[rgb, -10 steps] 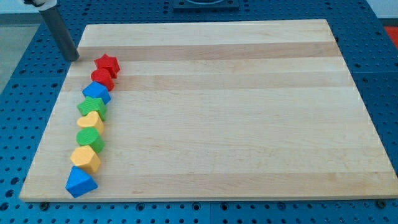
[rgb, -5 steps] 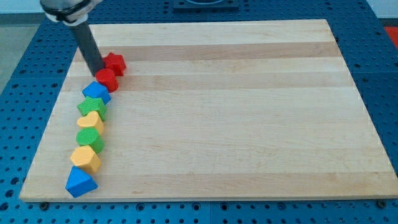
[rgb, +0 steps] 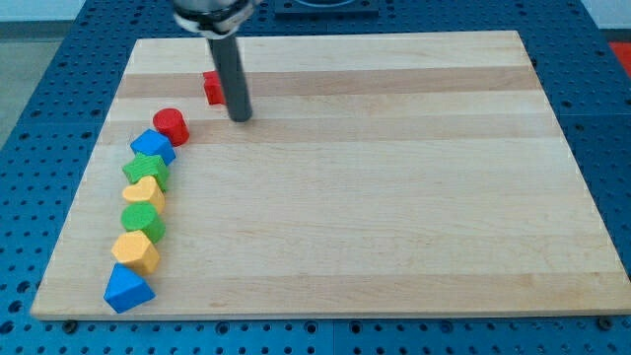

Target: Push the red star towards the top left of the board

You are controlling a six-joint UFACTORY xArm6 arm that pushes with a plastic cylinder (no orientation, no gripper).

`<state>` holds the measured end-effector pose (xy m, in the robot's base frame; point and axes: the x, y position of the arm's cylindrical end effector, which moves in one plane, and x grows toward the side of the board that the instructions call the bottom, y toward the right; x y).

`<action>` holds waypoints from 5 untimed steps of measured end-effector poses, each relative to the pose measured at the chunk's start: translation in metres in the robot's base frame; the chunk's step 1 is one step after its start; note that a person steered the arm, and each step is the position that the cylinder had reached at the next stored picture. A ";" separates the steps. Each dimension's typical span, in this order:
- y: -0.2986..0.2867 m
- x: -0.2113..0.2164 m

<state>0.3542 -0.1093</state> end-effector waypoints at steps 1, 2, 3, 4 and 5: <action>-0.025 -0.017; -0.042 -0.042; -0.044 -0.071; -0.056 -0.081; -0.071 -0.080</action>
<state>0.2737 -0.1807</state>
